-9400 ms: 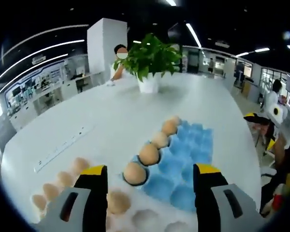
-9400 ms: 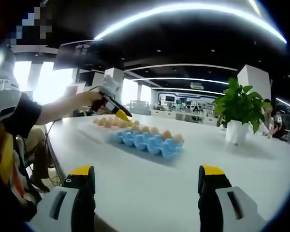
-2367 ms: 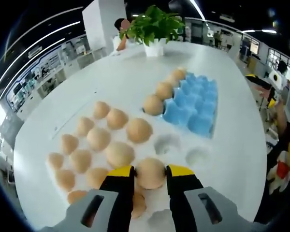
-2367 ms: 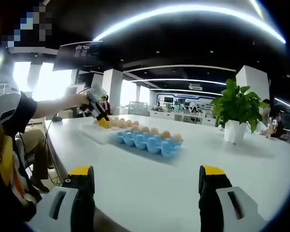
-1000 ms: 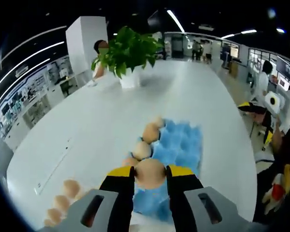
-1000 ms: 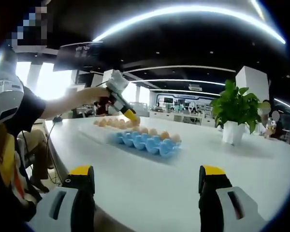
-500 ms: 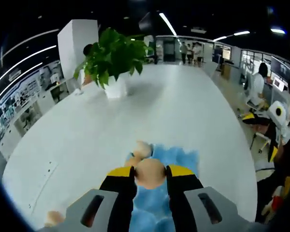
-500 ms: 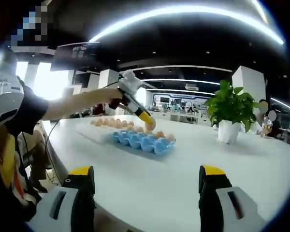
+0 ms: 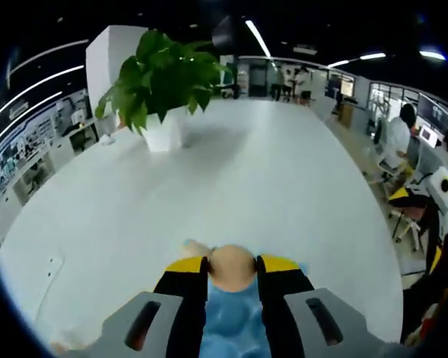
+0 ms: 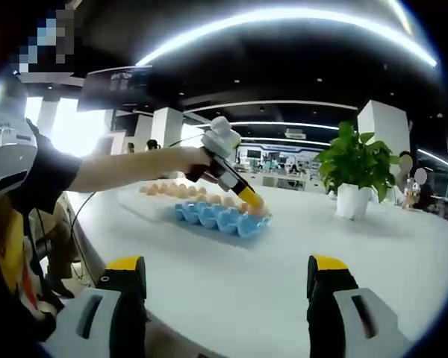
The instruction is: Pick up the eggs on the table and place them into the egg tray on the table
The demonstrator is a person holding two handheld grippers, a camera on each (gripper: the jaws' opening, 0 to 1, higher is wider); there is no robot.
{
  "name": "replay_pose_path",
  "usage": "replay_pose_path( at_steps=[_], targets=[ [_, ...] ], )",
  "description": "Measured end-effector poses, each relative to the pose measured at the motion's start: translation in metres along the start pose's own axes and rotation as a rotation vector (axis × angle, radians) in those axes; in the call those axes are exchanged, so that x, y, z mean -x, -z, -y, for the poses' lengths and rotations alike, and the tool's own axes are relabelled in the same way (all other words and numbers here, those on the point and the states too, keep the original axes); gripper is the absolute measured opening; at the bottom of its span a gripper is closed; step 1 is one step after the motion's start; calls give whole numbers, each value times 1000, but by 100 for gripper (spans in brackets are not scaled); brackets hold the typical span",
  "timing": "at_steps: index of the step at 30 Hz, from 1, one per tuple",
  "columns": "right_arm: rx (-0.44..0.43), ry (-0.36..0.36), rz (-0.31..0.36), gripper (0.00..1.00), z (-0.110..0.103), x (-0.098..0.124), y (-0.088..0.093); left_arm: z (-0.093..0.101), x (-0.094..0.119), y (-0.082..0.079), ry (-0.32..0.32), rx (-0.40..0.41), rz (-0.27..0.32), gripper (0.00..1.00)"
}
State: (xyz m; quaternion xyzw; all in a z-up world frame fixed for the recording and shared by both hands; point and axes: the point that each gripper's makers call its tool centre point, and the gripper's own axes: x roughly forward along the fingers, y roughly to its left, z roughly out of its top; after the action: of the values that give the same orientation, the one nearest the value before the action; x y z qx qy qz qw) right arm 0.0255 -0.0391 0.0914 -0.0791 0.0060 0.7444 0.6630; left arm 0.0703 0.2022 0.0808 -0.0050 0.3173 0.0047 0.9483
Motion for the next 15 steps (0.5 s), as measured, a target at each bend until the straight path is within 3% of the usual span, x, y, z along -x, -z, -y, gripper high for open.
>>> replay_pose_path(
  at_steps=[15],
  targets=[
    [-6,0,-4,93,0,0,3,11,-10,21,3,-12,-43,26]
  ],
)
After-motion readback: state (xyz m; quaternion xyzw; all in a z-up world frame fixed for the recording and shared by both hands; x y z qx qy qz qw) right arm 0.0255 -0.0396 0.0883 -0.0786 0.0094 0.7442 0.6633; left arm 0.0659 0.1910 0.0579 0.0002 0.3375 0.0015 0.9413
